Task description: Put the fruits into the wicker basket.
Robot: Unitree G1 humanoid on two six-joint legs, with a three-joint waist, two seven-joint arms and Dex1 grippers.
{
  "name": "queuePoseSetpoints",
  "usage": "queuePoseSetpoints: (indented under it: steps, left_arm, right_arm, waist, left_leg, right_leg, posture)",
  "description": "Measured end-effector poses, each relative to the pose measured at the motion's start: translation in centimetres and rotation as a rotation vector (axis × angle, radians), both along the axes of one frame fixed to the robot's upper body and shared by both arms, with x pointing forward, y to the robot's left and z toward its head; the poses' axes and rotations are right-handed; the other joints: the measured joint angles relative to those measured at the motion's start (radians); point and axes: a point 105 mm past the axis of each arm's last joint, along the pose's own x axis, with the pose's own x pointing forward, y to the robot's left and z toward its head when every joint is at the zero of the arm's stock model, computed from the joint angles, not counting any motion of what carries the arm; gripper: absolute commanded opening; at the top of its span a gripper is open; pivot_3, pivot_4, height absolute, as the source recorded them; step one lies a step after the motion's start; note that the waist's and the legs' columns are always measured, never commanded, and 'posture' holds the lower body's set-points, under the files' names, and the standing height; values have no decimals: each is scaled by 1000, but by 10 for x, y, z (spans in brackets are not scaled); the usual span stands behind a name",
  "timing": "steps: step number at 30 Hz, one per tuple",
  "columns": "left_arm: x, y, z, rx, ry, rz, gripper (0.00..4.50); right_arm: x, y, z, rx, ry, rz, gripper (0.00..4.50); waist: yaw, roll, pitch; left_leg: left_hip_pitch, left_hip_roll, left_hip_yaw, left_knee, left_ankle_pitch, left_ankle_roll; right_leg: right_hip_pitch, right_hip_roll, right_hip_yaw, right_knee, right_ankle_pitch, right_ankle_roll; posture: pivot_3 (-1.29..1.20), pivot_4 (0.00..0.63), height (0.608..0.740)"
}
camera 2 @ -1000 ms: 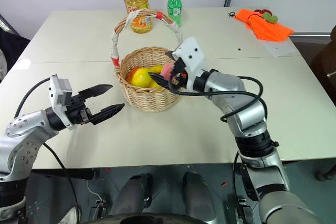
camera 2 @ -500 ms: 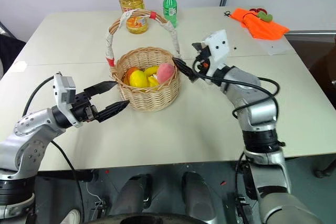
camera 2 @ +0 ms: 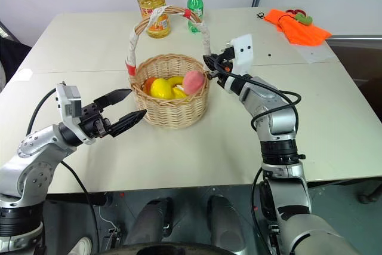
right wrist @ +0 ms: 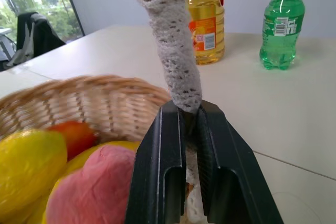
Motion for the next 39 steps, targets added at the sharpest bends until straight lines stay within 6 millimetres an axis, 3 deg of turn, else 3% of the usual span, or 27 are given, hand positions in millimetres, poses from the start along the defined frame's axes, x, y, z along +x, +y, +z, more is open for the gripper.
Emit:
queuePoseSetpoints:
  steps: [2, 5, 9, 11, 14, 15, 18, 22, 28, 32, 36, 39]
  left_arm:
    - [0, -1, 0, -3, -2, -2, 4500]
    - [0, -3, 0, -10, -5, -8, 4500]
    - [1, -9, 2, -20, -17, -31, 4500]
    - [3, -13, 5, -26, -27, -46, 4500]
    - [4, -20, 6, -36, -33, -72, 4500]
    - [6, -22, 7, -38, -34, -74, 4500]
    - [10, -23, 3, -31, -22, -68, 4500]
    - [14, -19, -1, -28, -4, -39, 4500]
    - [24, -7, -15, -6, 45, 69, 4500]
    - [31, 20, -40, 30, 119, 219, 4500]
    - [30, 61, -69, 76, 179, 401, 4500]
    - [27, 79, -76, 96, 168, 483, 4500]
  right_arm:
    - [-3, -19, 8, 11, -31, -39, 57]
    - [-6, -65, 17, 11, -68, -174, 57]
    - [-9, -159, 20, -51, -78, -542, 57]
    - [-12, -193, 19, -55, -71, -689, 57]
    - [-13, -215, 13, -51, -59, -781, 57]
    - [-11, -219, 8, -49, -44, -796, 443]
    - [-10, -222, 2, -45, -26, -805, 1692]
    - [-13, -220, 3, -49, -43, -796, 3713]
    - [-40, -216, -12, -91, -56, -717, 3713]
    - [-65, -206, -23, -138, -75, -590, 3713]
    - [-89, -158, -53, -236, -24, -288, 3713]
    - [-95, -120, -61, -248, -11, -98, 3713]
  waist:
    - [2, 0, 0]
    - [4, 0, 0]
    - [1, 0, 0]
    - [-4, 0, 0]
    - [-17, 0, 0]
    - [-20, 0, 0]
    - [-27, 1, 0]
    - [-28, 1, 0]
    - [-7, 1, -1]
    - [-3, 1, -1]
    - [-8, 1, -1]
    - [-4, 1, -1]
  left_leg:
    - [0, 0, 0, 0, 0, 0]
    - [0, -1, 2, 0, 0, 0]
    - [0, -2, 5, 0, 0, 0]
    - [1, -1, 6, 0, 0, 1]
    - [3, 1, 9, 0, -3, 5]
    - [3, 1, 9, 0, -3, 5]
    - [3, 1, 9, 0, -4, 7]
    - [3, 2, 8, 0, -4, 8]
    - [3, 2, 9, 1, -5, 8]
    - [3, 2, 9, 1, -5, 9]
    - [4, 5, 10, 2, -5, 9]
    - [5, 8, 11, 3, -5, 9]
  right_leg:
    - [0, 0, 1, 0, 0, 0]
    - [0, -1, 2, -1, 0, 0]
    - [0, -1, 5, -2, 0, 0]
    - [0, 0, 7, -2, 0, 0]
    - [0, 3, 11, -1, 0, 0]
    - [0, 4, 11, -1, 0, 1]
    - [0, 5, 12, -1, 1, 3]
    - [0, 6, 13, -1, 1, 3]
    - [0, 6, 13, -1, 1, 4]
    - [0, 6, 14, -1, 0, 2]
    - [0, 9, 15, -1, -1, 0]
    - [0, 10, 15, -1, 0, -1]
  posture:
    - [0, 150, 740]
    - [0, 150, 740]
    - [0, 150, 740]
    - [0, 150, 740]
    - [0, 150, 740]
    - [0, 150, 740]
    - [0, 150, 740]
    - [0, 150, 740]
    - [0, 150, 740]
    - [0, 150, 740]
    - [0, 150, 740]
    - [0, 150, 740]
